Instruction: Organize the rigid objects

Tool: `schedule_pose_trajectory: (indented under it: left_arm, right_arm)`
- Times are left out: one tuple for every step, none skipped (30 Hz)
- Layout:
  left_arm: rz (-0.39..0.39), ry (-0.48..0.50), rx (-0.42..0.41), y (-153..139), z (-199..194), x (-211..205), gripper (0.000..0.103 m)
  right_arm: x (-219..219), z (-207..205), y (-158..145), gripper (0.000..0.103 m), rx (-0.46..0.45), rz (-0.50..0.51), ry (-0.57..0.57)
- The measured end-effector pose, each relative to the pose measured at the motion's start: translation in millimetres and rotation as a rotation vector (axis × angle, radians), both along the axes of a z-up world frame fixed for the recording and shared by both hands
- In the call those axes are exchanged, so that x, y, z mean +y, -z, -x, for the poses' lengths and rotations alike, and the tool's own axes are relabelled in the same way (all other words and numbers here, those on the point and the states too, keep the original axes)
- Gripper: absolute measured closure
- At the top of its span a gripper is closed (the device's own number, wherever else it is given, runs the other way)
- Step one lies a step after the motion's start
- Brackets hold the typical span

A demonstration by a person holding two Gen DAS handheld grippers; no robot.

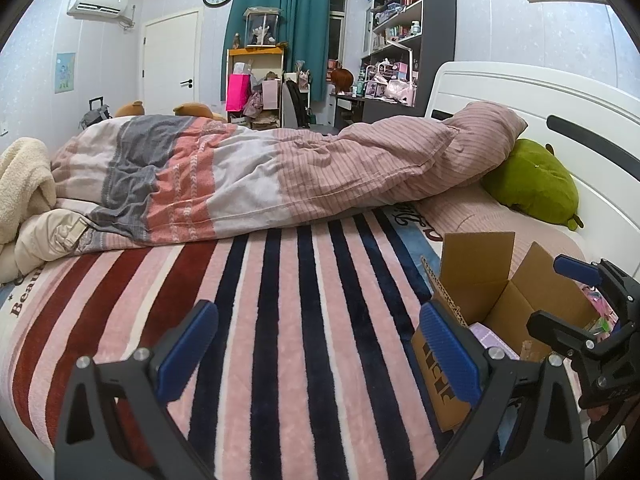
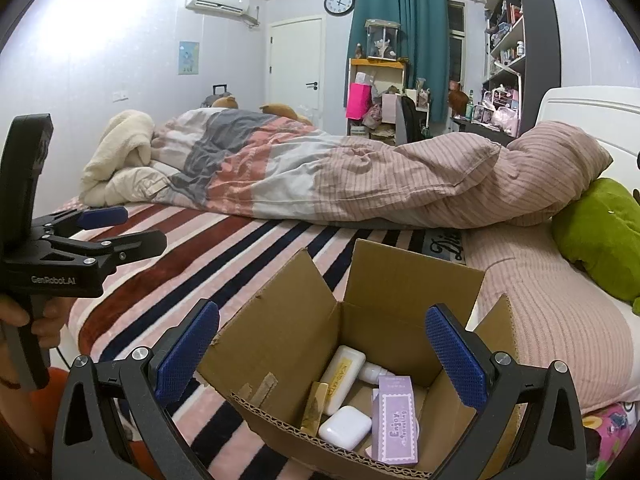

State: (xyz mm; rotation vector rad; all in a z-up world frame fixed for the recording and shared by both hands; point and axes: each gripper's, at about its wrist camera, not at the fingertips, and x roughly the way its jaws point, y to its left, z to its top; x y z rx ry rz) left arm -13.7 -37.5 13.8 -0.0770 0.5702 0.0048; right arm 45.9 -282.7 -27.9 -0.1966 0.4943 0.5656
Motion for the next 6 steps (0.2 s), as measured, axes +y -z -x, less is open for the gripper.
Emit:
schedule_pose_trajectory:
  left_arm:
    - [0.000, 0.000, 0.000, -0.1, -0.2, 0.1, 0.003]
    - [-0.001, 0.001, 0.000, -0.4, -0.7, -0.1, 0.003]
    - [-0.001, 0.001, -0.001, -0.3, -0.1, 0.2, 0.003]
    - [-0.001, 0.000, 0.000, -0.2, -0.3, 0.4, 0.003]
    - [-0.001, -0.001, 0.000, -0.5, -0.9, 0.3, 0.003]
    - [-0.002, -0.003, 0.000, 0.5, -0.3, 0.1, 0.003]
  right_arm:
    - [0.2, -0.4, 0.5, 0.000, 0.001, -0.001, 0.000]
    - [-0.1, -0.3, 0.2, 0.000, 0.000, 0.000, 0.000]
    - [-0.6, -0.4, 0.0, 0.000, 0.000, 0.000, 0.000]
    - [-1.0, -0.7, 0.0, 0.000, 0.000, 0.000, -0.001]
    - [-0.7, -1.1, 0.5, 0.000, 0.002, -0.003, -0.001]
    - [-1.5, -1.1, 0.1, 0.000, 0.001, -0.001, -0.003]
